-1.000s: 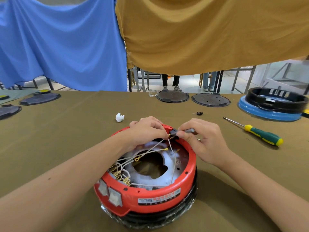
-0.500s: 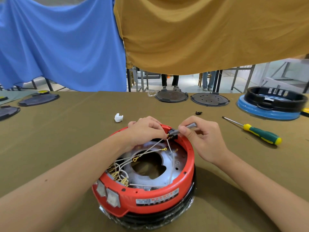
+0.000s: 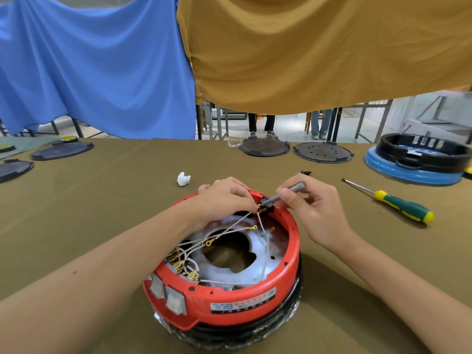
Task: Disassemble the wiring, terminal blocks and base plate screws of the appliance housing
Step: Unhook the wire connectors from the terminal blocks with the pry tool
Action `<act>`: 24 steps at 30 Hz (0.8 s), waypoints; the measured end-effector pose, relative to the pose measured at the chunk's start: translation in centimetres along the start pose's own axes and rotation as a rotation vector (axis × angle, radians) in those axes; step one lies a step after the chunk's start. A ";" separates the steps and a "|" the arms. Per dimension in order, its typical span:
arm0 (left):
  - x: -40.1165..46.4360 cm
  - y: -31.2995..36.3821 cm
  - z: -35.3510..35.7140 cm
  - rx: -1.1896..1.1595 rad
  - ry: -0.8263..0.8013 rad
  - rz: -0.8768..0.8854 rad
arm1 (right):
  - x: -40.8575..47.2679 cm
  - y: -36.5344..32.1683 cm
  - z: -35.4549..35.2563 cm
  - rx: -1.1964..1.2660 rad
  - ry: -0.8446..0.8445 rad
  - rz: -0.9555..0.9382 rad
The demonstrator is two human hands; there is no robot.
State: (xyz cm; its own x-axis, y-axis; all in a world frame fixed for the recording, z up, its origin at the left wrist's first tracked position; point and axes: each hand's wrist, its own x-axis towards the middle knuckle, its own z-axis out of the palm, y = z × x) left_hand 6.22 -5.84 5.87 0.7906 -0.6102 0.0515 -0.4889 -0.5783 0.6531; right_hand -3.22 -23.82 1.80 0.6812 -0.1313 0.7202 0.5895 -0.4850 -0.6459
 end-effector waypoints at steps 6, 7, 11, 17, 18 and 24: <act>0.0 -0.1 0.0 -0.016 -0.006 -0.011 | 0.2 0.0 -0.2 -0.021 -0.022 0.010; 0.0 -0.1 0.0 -0.017 -0.009 -0.011 | 0.1 -0.1 -0.2 -0.064 -0.027 -0.020; -0.1 0.0 -0.1 -0.018 -0.014 -0.008 | 0.1 -0.4 -0.4 -0.206 -0.060 -0.146; -0.2 0.2 -0.2 0.003 -0.013 -0.008 | 0.2 -0.5 -0.4 -0.405 -0.116 -0.380; -0.2 0.2 -0.2 0.003 -0.013 -0.009 | 0.1 -0.5 -0.3 -0.392 -0.106 -0.359; -0.2 0.1 -0.1 -0.024 -0.014 -0.017 | 0.1 -0.2 -0.1 0.015 -0.016 0.028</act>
State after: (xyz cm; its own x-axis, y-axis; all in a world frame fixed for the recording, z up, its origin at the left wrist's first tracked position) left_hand 6.07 -5.72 5.98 0.7932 -0.6083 0.0294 -0.4664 -0.5756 0.6717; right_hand -3.28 -23.83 2.04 0.7043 -0.1302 0.6979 0.5766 -0.4687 -0.6693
